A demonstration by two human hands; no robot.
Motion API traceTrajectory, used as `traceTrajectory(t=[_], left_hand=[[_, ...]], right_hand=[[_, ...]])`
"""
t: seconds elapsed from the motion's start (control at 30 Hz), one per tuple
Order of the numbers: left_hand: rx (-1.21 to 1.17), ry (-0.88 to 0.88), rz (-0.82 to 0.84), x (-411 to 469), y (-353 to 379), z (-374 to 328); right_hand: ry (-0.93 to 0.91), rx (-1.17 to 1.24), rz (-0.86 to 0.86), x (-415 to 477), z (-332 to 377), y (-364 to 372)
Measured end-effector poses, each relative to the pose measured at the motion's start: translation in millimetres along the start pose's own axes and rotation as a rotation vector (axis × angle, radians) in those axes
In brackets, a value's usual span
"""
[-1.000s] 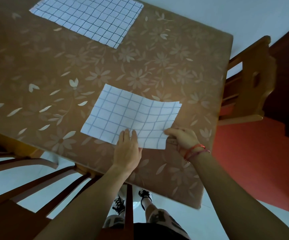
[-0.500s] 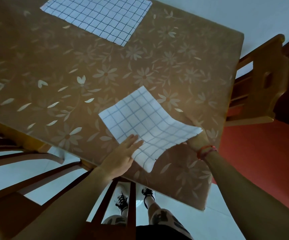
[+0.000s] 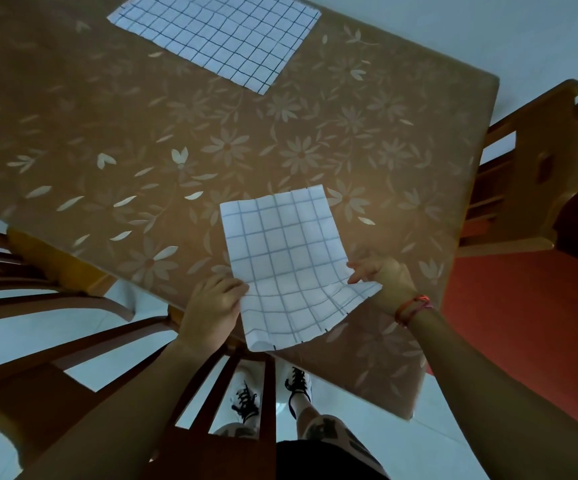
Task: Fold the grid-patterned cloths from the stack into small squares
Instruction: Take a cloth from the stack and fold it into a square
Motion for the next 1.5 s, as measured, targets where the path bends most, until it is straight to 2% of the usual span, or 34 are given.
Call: traceTrajectory(t=[0.1, 0.13, 0.17, 0.2, 0.23, 0.27, 0.3, 0.33, 0.37, 0.5, 0.63, 0.97, 1.17, 1.37, 1.5], left_hand=[[-0.08, -0.085, -0.027, -1, 0, 9], [-0.117, -0.13, -0.03, 0, -2, 10], [-0.15, -0.178, -0.029, 2, -4, 9], [-0.167, -0.22, -0.028, 4, -7, 8], [-0.17, -0.248, -0.039, 7, -10, 7], [-0.165, -0.273, -0.055, 10, -14, 6], [-0.16, -0.294, -0.067, 13, -16, 7], [-0.178, -0.313, -0.073, 16, -17, 10], [-0.202, -0.326, -0.076, 20, -17, 12], [-0.316, -0.454, -0.125, 28, -16, 17], [-0.38, -0.561, -0.145, 31, -13, 20], [-0.408, -0.635, -0.187, 33, -15, 16], [-0.414, -0.664, -0.262, 35, -15, 17], [-0.436, -0.652, -0.266, 38, -16, 23], [-0.397, -0.61, -0.22, 39, -17, 25]], right_hand=[[0.027, 0.1, 0.013, 0, -3, -3], [0.047, 0.148, -0.015, 2, -5, 0], [0.033, 0.22, -0.123, 0, -7, -6], [0.079, 0.3, -0.115, -6, -1, -16], [0.02, 0.485, -0.198, -7, 8, -25], [-0.123, 0.612, -0.336, 3, 14, -34], [-0.205, 0.649, -0.526, 5, 19, -44], [-0.205, 0.681, -0.629, 12, 21, -50], [-0.241, 0.682, -0.657, 18, 24, -55], [-0.296, 0.837, -0.535, 33, 33, -67], [-0.25, 0.875, -0.445, 49, 34, -60], [-0.192, 0.876, -0.579, 66, 51, -71], [-0.137, 0.892, -0.429, 82, 48, -72], [-0.147, 0.857, -0.553, 84, 53, -75], [-0.148, 0.813, -0.572, 82, 60, -79]])
Point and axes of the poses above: each hand's wrist, its own x-axis towards the middle knuckle, its own y-axis out of the palm, z = x × y, the point moved 2 cm from there along x, towards the middle knuckle, and after that the axes turned 7 degrees about -x, right-handed, at the moved point
